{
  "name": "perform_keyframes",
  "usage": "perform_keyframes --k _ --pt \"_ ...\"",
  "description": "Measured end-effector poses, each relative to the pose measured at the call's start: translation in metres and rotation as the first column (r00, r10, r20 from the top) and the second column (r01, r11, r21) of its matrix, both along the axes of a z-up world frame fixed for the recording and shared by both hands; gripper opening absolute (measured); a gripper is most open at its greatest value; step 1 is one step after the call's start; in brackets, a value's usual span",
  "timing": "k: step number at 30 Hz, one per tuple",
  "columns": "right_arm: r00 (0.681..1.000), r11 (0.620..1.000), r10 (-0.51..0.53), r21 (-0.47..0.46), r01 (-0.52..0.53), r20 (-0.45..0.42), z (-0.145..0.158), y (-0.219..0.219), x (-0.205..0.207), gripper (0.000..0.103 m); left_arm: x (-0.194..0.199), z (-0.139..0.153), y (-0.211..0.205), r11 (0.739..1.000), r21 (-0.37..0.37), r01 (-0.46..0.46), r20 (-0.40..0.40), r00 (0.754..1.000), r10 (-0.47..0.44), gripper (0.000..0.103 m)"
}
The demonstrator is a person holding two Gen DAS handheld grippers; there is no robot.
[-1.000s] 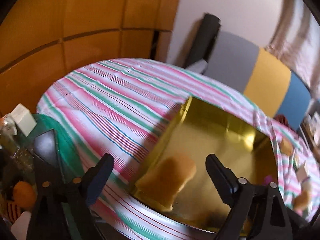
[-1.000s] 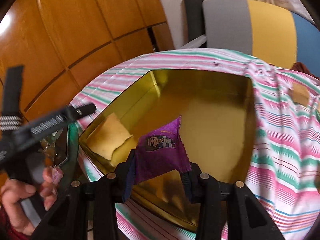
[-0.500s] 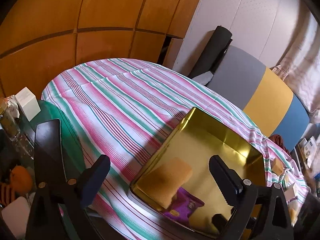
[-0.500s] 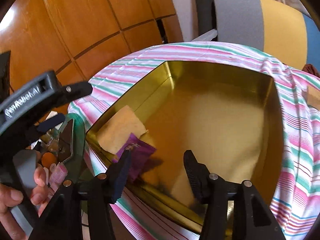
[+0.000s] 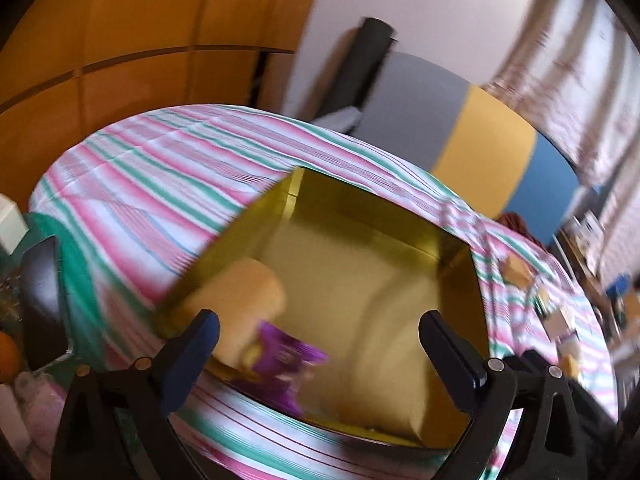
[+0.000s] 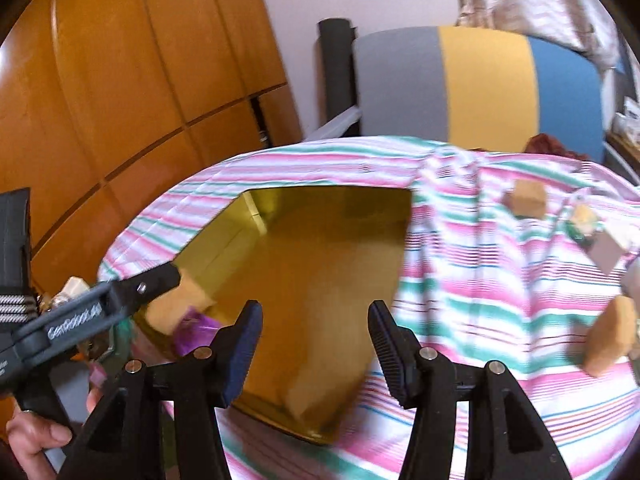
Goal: Organize objects
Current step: 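Grasp the green-labelled medicine box with the right tool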
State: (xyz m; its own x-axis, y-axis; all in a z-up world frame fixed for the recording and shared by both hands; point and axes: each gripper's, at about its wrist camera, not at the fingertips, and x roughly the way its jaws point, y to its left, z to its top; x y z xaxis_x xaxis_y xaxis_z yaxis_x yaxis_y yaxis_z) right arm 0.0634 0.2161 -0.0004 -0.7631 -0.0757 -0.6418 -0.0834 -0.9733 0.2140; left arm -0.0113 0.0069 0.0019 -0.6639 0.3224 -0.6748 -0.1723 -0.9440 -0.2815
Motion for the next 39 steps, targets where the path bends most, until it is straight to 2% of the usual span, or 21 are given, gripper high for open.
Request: perform_keyframes --k 5,9,14,18,23,27,35,39 --pt "0.994 0.994 -0.112 0.004 0.112 0.000 0.000 0.047 0.025 0.056 0.016 0.002 0.031 0.991 -0.011 0.135 -0.017 0.991 -0.135 0.103" --pt "0.974 0.974 -0.226 0.029 0.226 -0.013 -0.001 0.090 0.052 0.056 0.031 0.002 0.054 0.973 -0.009 0.231 -0.025 0.973 -0.231 0.103" --pt "0.927 0.924 -0.374 0.081 0.373 0.002 -0.009 0.156 0.085 0.056 0.049 0.003 0.078 0.947 -0.011 0.322 -0.033 0.946 -0.323 0.103" --pt "0.887 0.884 -0.460 0.109 0.454 0.040 -0.021 0.213 0.097 0.056 0.062 0.004 0.097 0.926 -0.030 0.376 -0.027 0.926 -0.377 0.103" --pt "0.884 0.883 -0.461 0.136 0.449 0.075 -0.037 0.260 0.098 0.056 0.072 0.005 0.112 0.907 -0.033 0.420 -0.017 0.907 -0.421 0.103" --pt "0.885 0.888 -0.451 0.154 0.433 0.115 -0.049 0.276 0.097 0.056 0.079 0.005 0.126 0.892 -0.046 0.450 -0.008 0.893 -0.451 0.103" --pt "0.916 0.922 -0.387 0.059 0.383 0.103 -0.057 0.266 0.106 0.056 0.088 0.002 0.151 0.863 -0.069 0.500 0.009 0.866 -0.500 0.103" --pt "0.905 0.914 -0.405 0.039 0.404 0.133 -0.069 0.268 0.101 0.054 0.088 0.005 0.169 0.850 -0.075 0.522 0.012 0.852 -0.523 0.103"
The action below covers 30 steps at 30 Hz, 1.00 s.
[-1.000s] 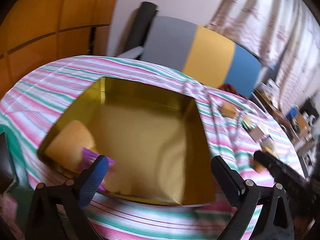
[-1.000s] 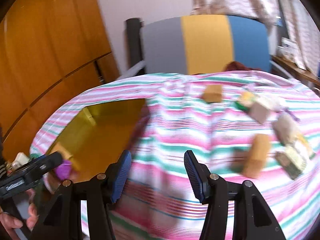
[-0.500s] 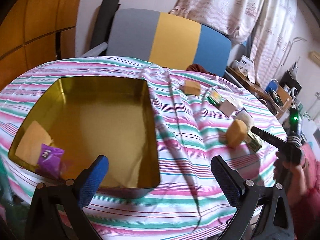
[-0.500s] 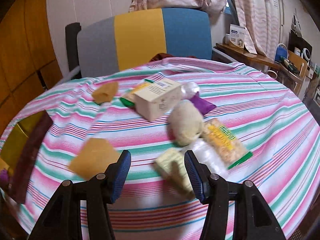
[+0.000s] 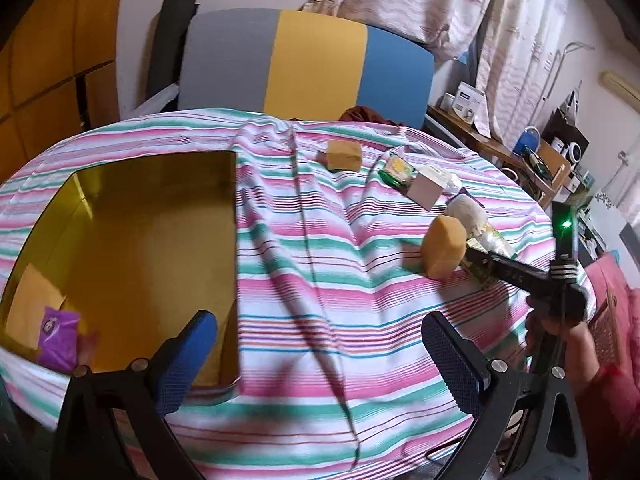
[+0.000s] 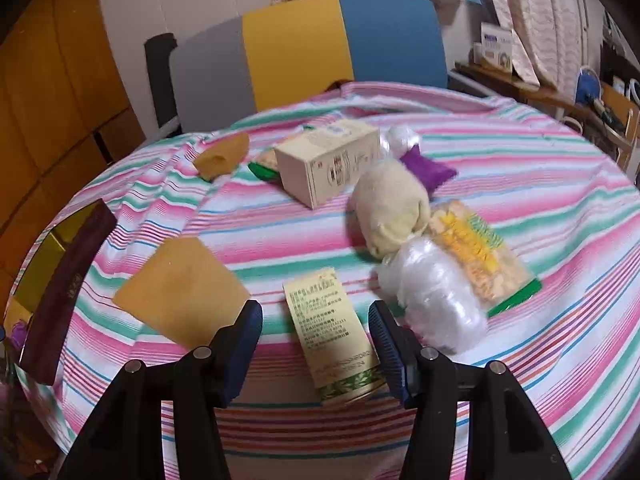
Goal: Organize objects
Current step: 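Grasp the green-labelled medicine box with the right tool, then grasp the second yellow sponge with the left tool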
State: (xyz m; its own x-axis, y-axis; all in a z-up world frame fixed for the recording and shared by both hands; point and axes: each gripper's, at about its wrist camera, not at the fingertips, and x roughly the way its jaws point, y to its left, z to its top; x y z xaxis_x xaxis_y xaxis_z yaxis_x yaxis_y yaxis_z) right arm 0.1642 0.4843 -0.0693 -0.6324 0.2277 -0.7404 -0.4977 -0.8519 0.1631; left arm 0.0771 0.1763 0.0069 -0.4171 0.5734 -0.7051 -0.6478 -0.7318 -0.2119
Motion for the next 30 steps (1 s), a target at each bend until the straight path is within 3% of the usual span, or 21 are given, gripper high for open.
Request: perform_keyframes --k 4,10,26,28,30 --pt "0.998 0.998 -0.063 -0.018 0.063 -0.021 -0.011 0.007 0.003 0.032 0.000 0.001 0.016 1.000 0.003 0.020 0.000 1.000 -0.020 0.103" --pt "0.990 0.993 -0.113 -0.026 0.111 -0.085 -0.016 0.005 0.007 0.032 -0.001 -0.007 0.051 0.998 -0.010 0.061 0.040 0.997 -0.061 0.103" --pt "0.985 0.992 -0.123 -0.008 0.123 -0.122 -0.018 0.002 0.013 0.032 -0.015 -0.031 0.172 0.987 -0.007 0.163 0.061 0.985 -0.163 0.103" --pt "0.985 0.992 -0.124 -0.008 0.124 -0.124 -0.019 0.002 0.013 0.032 -0.021 -0.037 0.180 0.986 0.005 0.165 0.084 0.983 -0.165 0.099" --pt "0.984 0.992 -0.124 -0.008 0.124 -0.125 -0.019 0.002 0.013 0.032 -0.024 -0.042 0.187 0.984 0.007 0.178 0.107 0.978 -0.178 0.076"
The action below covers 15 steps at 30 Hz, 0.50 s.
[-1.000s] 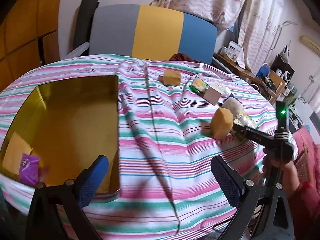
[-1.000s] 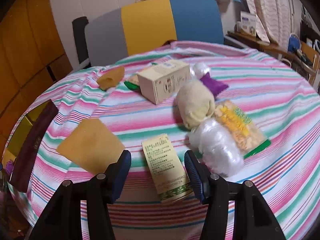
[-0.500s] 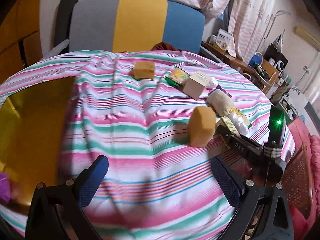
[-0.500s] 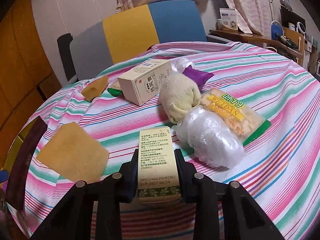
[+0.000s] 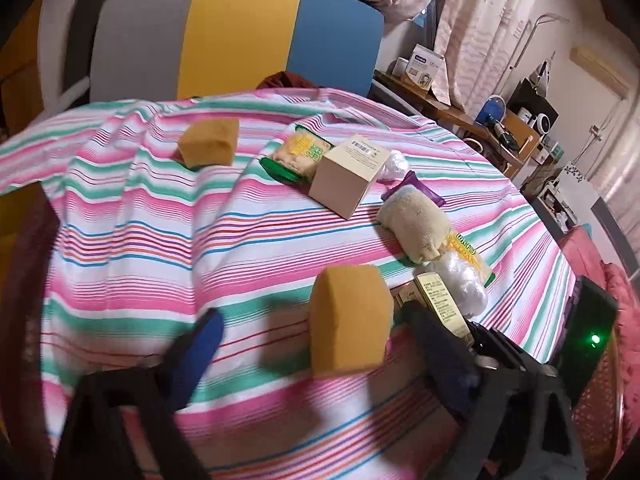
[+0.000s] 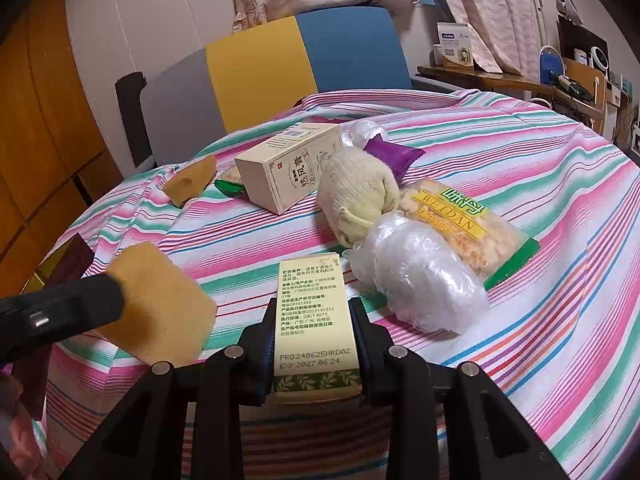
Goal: Organize objects
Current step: 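Grasp the second yellow sponge with the left tool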
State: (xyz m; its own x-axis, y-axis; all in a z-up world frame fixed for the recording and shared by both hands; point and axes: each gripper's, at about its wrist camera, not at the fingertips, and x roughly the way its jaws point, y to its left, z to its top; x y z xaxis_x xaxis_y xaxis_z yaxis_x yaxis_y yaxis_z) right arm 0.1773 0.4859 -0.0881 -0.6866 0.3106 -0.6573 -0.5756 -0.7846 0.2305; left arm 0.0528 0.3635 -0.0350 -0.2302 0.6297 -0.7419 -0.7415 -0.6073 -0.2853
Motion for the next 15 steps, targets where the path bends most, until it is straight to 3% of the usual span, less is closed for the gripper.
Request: perform_keyframes --k 2,6,15 --pt "1.000 1.000 -0.001 0.000 0.001 -0.001 0.000 0.000 0.000 0.032 -0.002 -0.007 0.004 0.999 -0.010 0.032 0.030 0.999 -0.031 0.063" --pt "1.000 1.000 -0.001 0.001 0.001 -0.001 0.000 0.000 -0.001 0.032 0.001 -0.015 -0.004 0.999 -0.020 0.048 0.036 0.998 -0.048 0.051" --pt "1.000 1.000 -0.005 0.012 0.005 0.008 0.000 -0.002 -0.001 0.032 0.023 -0.017 -0.028 0.994 -0.013 0.105 -0.027 0.994 -0.106 0.037"
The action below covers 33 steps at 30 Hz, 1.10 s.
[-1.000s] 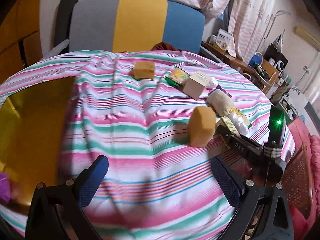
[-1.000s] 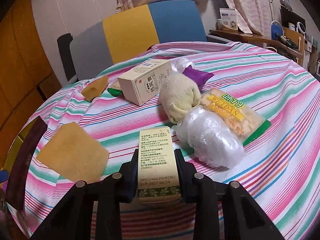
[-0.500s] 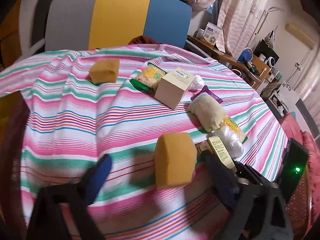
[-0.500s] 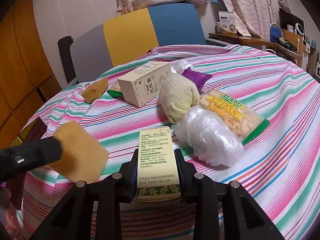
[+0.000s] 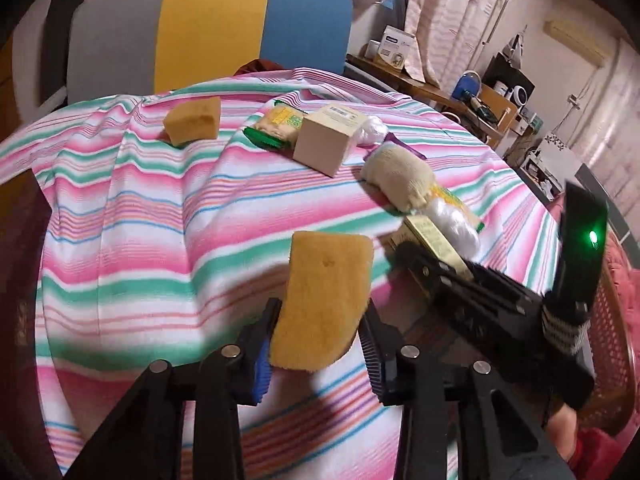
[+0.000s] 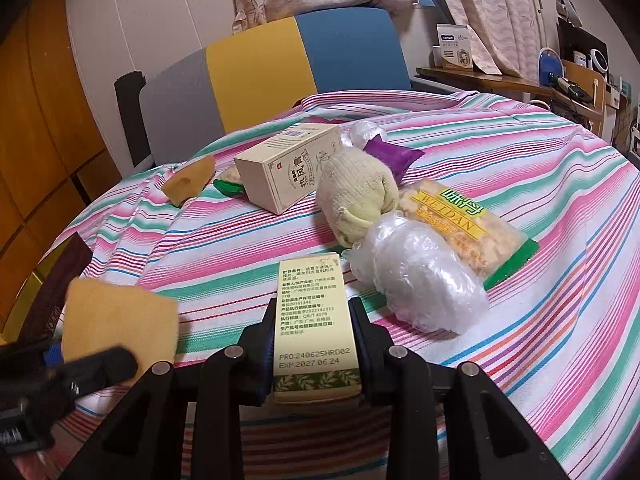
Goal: Organize objects
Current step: 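Grasp the second yellow sponge with the left tool, then place the sponge in the tray with the left tool while the right tool places the medicine box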
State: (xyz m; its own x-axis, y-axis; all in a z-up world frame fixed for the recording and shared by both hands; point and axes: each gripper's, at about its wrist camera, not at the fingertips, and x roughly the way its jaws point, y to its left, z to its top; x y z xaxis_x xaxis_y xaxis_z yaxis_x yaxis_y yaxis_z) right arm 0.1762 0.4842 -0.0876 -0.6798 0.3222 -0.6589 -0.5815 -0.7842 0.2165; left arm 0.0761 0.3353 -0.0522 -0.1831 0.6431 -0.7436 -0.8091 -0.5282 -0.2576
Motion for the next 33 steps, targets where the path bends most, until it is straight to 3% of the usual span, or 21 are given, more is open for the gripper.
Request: perform_keyframes --k 20,24,33 --pt "0.999 0.999 -0.013 0.051 0.011 0.047 0.001 -0.006 -0.005 0.031 0.007 -0.009 -0.067 0.999 0.019 -0.044 0.042 0.998 0.044 0.033" --pt "0.998 0.998 -0.018 0.065 0.015 0.054 0.002 -0.008 -0.005 0.031 0.004 0.001 -0.085 0.994 0.074 -0.080 0.078 0.994 0.074 0.033" --pt "0.996 0.994 -0.032 0.102 0.024 0.078 0.003 -0.017 -0.005 0.031 -0.006 0.037 -0.138 0.970 0.176 -0.168 0.055 0.986 0.160 0.033"
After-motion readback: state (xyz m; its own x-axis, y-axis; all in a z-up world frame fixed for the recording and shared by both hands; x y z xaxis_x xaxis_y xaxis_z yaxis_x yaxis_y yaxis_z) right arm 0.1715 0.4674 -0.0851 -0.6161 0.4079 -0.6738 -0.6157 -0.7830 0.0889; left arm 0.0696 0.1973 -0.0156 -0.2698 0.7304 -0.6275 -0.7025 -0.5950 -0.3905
